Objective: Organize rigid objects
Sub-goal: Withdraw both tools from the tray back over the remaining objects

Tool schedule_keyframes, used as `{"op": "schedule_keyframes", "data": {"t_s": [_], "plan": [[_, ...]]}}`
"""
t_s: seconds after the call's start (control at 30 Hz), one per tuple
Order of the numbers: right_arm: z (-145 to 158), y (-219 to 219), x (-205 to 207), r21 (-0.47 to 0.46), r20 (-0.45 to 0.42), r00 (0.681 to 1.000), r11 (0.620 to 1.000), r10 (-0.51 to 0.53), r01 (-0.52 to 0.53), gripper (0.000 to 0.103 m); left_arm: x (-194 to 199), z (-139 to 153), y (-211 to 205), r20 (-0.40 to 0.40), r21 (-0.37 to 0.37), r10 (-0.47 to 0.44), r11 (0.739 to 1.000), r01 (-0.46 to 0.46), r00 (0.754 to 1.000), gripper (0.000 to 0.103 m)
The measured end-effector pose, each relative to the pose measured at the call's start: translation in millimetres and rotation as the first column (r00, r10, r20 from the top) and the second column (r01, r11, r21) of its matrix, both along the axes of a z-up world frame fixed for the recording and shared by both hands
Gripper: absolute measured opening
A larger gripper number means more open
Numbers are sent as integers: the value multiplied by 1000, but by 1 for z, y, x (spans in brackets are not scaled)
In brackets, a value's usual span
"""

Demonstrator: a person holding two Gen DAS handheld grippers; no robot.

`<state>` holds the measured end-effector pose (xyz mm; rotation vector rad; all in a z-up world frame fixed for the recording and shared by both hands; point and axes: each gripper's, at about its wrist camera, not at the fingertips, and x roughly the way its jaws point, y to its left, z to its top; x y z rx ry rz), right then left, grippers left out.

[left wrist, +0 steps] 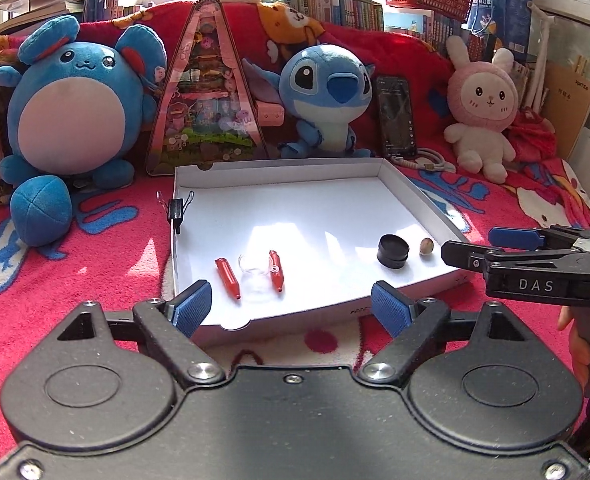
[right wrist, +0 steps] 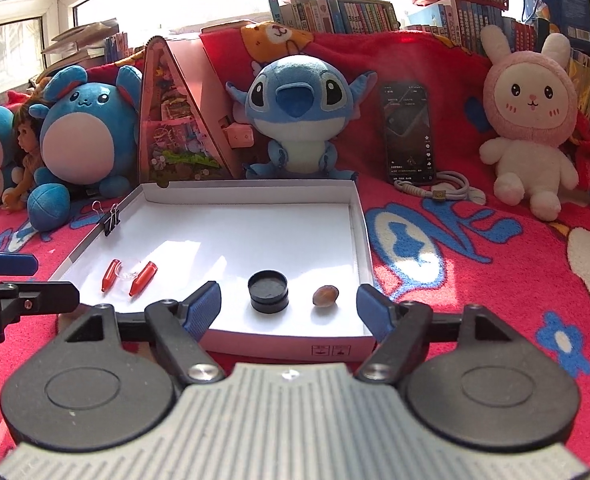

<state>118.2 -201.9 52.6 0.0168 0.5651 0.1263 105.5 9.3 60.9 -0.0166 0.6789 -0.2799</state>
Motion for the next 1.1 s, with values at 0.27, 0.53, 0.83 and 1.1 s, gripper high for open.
{"op": "schedule_keyframes", "data": {"t_s": [0.27,0.53,0.83,1.1], "plan": [[-5,8,-20,-15,17,999,999,44,-44,88,-22,-4,-3,-1,-9,-29,1000,29,1000,86],[-11,13,-38,-34,26,997,997,68,-67,89,-40,-10,-4,-5,-18,-49,999,49,999,86],[-17,19,-55,-68,38,995,994,89,-87,89,-54,-18,-2,-24,-22,-56,998,55,998,86],[-24,23,-69,-89,36,994,991,106,-102,90,-66,-23,3,-40,-30,-47,998,46,998,86]]}}
